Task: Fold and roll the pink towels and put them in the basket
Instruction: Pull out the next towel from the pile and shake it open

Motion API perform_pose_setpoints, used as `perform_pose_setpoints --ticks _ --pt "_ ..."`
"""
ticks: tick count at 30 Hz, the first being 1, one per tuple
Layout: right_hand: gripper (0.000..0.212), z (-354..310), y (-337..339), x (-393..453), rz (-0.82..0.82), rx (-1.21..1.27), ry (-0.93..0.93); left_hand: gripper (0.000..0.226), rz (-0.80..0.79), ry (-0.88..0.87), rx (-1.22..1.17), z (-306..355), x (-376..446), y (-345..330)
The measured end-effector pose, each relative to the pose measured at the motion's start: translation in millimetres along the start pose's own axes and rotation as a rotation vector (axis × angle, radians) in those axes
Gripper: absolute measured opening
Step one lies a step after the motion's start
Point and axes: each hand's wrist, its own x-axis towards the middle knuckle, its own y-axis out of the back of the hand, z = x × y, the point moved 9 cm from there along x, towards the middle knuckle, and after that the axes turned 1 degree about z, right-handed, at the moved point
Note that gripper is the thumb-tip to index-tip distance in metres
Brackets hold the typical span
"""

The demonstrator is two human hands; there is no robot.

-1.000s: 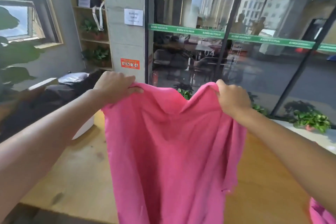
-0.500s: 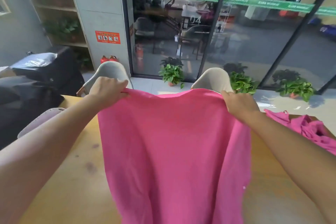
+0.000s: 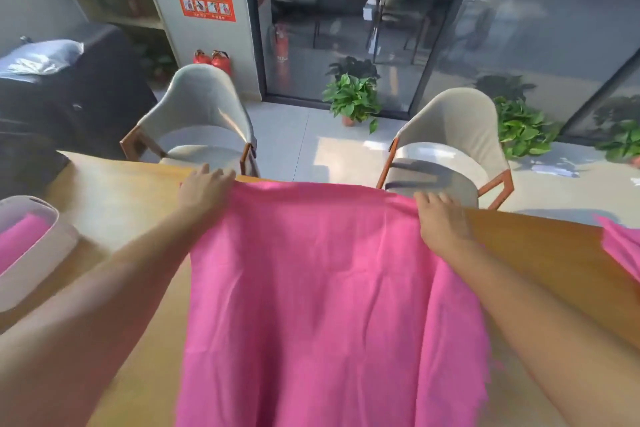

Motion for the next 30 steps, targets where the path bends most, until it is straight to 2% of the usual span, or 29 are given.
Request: perform_pose_setpoints --ticks 2,4,7,11,14,19,30 --pt "0.054 -13.0 -41.3 -6.5 0.001 0.110 -0.108 0.048 -0.016 0.076 -0.098 11.4 -9.7 -53.0" --pt "0.053 -37.2 -69.7 -17.7 0.011 0.217 -0.131 0.060 0.013 0.133 -0.187 27.6 -38.2 -93.6" --pt "0.038 -93.5 -97.7 -34.5 -0.020 0.345 0.014 0.057 0.039 0.240 -0.455 55.8 -83.2 -133.4" --pt "0.027 -154.9 -104.4 -40.9 -0.017 0.503 0.189 0.056 -0.085 0.419 -0.693 81.7 -106.5 -166.6" --pt "0.038 -186.6 -117.6 -42.5 -0.127 0.484 0.256 0.068 -0.145 0.430 -0.654 90.0 -115.4 -187.2" --pt "0.071 -209.9 -139.5 -63.1 -0.204 0.408 0.162 0.065 -0.116 0.455 -0.531 70.5 -119.1 -201.3" --pt "0.065 -265.3 -133.2 12.7 -0.090 0.417 0.107 0.065 -0.035 0.324 -0.496 -10.9 -38.9 -218.3"
